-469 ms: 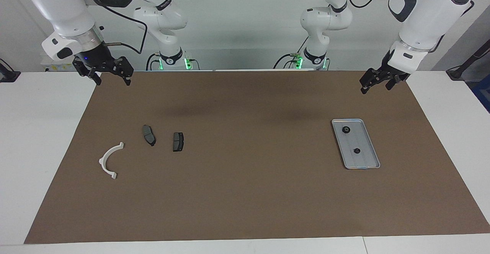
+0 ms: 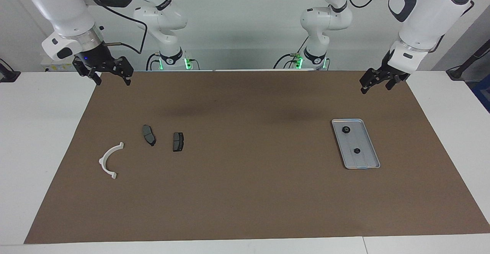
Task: Place bearing gear from tray to pile
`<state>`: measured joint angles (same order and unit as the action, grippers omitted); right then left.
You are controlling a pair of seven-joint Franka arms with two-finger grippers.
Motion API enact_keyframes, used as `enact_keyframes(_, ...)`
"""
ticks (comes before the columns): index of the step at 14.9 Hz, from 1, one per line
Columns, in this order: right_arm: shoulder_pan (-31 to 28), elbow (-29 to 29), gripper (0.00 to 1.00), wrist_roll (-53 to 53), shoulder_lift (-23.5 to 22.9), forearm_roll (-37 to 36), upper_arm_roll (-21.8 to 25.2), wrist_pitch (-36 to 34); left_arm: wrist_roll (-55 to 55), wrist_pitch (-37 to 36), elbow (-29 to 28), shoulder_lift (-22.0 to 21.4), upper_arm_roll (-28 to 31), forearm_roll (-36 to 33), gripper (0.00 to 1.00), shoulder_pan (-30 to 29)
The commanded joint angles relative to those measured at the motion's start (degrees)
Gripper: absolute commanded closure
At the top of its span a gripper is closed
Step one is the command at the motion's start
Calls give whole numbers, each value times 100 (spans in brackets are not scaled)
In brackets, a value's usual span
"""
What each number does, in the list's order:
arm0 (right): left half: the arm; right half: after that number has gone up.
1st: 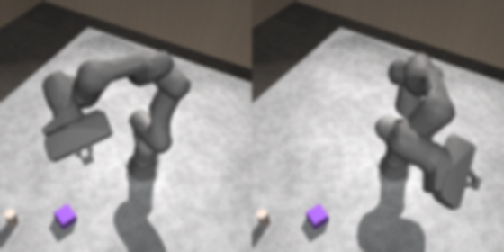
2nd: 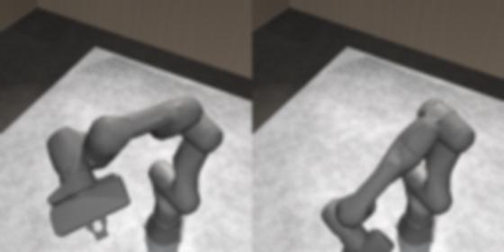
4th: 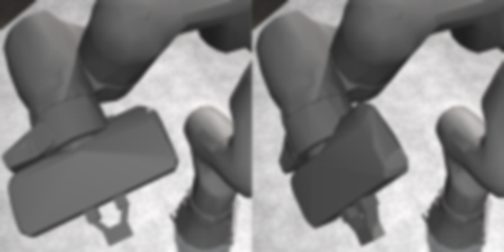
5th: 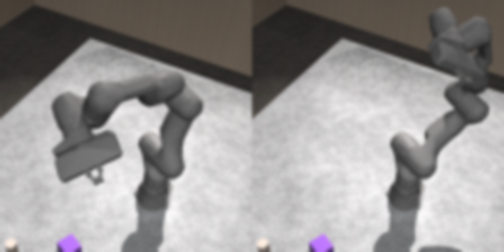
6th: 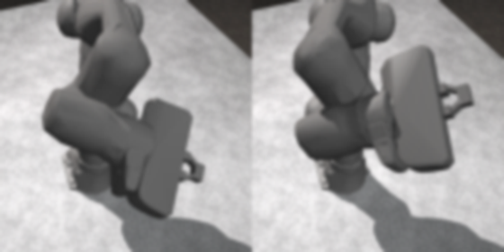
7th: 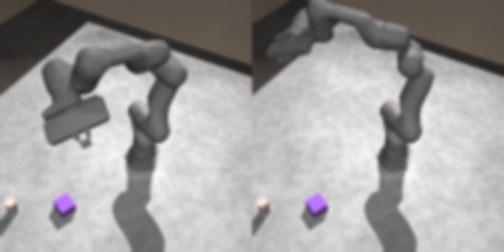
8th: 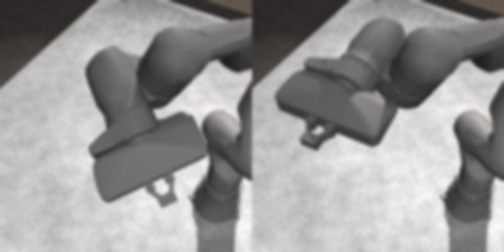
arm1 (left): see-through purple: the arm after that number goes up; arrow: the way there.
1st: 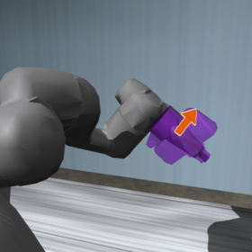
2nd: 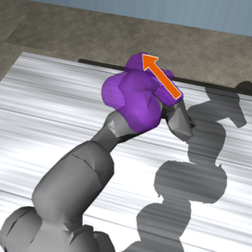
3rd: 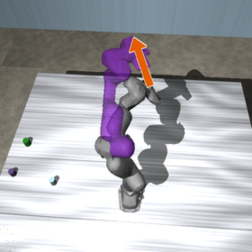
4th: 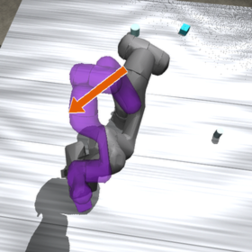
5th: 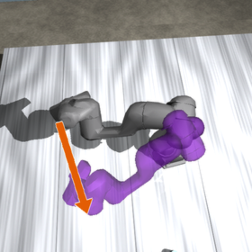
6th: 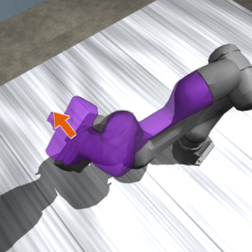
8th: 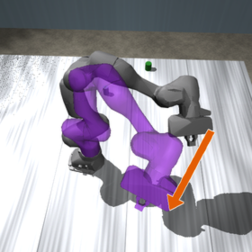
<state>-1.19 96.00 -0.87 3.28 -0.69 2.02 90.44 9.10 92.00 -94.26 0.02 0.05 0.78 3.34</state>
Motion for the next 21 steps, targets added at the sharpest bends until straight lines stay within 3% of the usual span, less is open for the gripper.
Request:
enact_keyframes(1, -57, 130, 0, -168, 94, -28, 26, 158, -31, -33, 92, 51, 83, 10, 0, 62)
enact_keyframes(8, -57, 130, 0, -168, 94, -28, 27, 167, 22, -16, 4, -10, 92, -16, 0, 62)
enact_keyframes(13, -57, 130, 0, -168, 94, -28, 27, 176, -13, 458, -637, -248, 83, -16, 0, 35)
enact_keyframes(21, -66, 130, 0, -177, 102, -28, 27, 193, -48, 1495, -1402, 33, 83, -25, 0, -52)
